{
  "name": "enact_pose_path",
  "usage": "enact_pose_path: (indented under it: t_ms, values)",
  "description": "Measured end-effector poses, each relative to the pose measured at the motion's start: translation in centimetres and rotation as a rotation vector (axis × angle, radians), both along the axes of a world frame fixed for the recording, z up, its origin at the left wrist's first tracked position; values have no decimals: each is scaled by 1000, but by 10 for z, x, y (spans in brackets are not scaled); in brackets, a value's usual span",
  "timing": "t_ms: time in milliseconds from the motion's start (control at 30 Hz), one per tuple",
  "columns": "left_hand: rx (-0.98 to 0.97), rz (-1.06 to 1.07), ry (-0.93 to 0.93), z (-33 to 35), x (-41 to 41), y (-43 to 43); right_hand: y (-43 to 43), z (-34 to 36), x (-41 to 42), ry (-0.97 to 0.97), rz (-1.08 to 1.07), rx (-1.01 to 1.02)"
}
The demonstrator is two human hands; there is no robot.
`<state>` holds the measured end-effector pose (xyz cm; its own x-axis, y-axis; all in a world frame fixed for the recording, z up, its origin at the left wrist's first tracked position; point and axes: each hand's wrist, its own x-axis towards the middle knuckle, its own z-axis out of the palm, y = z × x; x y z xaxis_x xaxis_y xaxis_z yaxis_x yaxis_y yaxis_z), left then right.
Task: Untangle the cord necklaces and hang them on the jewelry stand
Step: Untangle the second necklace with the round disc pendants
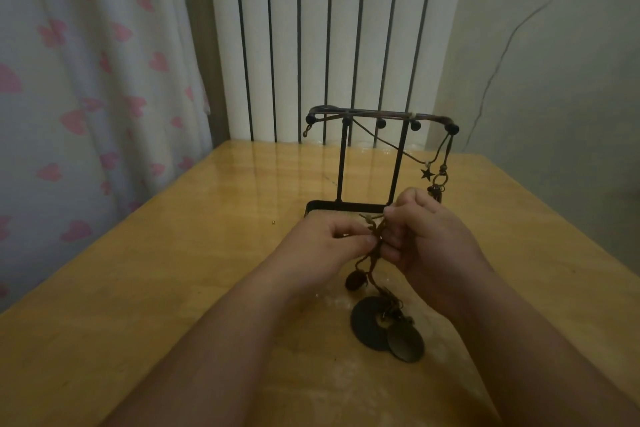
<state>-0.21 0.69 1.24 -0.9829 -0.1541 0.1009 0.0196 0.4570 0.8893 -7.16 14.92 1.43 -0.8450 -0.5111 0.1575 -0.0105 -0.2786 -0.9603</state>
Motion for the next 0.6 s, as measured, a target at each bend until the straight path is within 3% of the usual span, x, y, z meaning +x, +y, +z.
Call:
enact_pose_path:
  t_ms: [267, 333, 467, 600]
  values:
    - [65, 8, -23, -1, 0, -4, 1, 1, 0, -53, 6, -47]
    - [147, -16, -47, -1, 0, -7, 2, 1, 0, -58, -16, -61]
    - [505, -138, -150, 0, 2, -14, 3, 3, 2, -39, -75, -70]
    - [480, -292, -246, 2, 5, -12, 2, 4, 3, 25, -182, -26]
